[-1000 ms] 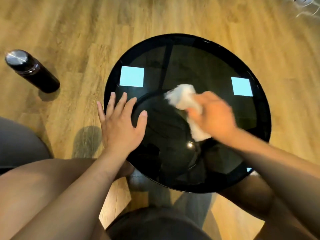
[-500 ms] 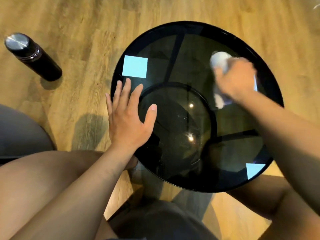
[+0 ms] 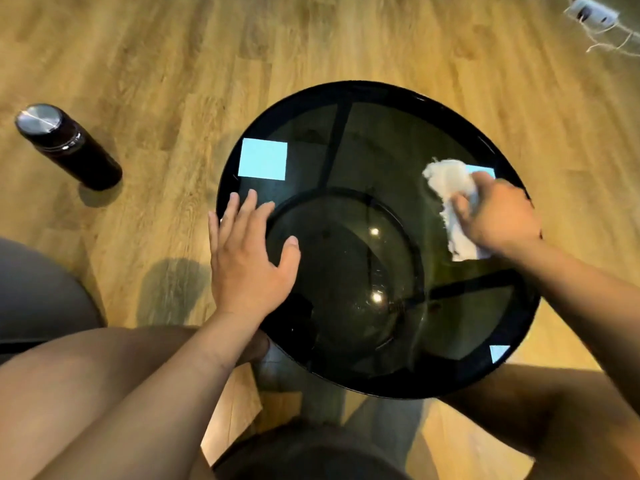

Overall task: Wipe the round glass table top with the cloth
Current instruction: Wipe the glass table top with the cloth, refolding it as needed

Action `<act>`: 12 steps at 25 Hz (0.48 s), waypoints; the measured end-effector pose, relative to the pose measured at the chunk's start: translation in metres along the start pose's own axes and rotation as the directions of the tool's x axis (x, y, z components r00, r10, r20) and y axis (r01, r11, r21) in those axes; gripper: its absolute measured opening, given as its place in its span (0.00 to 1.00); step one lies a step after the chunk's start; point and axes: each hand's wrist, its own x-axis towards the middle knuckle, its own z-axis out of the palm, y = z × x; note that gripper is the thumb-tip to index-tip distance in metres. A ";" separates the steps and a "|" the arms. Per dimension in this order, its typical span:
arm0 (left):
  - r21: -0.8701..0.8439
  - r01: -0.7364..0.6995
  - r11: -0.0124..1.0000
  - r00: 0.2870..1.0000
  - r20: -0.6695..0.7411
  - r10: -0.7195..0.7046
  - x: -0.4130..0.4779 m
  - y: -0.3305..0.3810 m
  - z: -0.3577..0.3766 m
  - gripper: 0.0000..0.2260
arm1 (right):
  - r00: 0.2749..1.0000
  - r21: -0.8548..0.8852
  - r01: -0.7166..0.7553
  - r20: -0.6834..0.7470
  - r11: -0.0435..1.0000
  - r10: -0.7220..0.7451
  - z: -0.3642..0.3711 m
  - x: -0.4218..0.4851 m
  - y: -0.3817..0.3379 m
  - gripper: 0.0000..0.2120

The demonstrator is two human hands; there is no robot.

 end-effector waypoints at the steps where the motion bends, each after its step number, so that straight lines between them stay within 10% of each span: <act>1: 0.012 -0.006 1.000 1.000 0.009 0.006 0.000 0.002 0.001 0.26 | 0.990 -0.002 -0.138 0.022 0.990 0.138 -0.007 0.008 0.039 0.24; 4: 0.037 -0.018 0.999 1.000 0.021 0.018 0.002 -0.001 0.002 0.26 | 0.960 0.003 -0.277 0.041 0.961 0.277 -0.014 0.034 0.074 0.32; 12: 0.049 -0.024 0.998 0.999 0.030 0.023 0.004 -0.005 0.003 0.27 | 0.980 0.116 -0.161 -0.097 0.980 0.173 -0.001 0.083 -0.134 0.23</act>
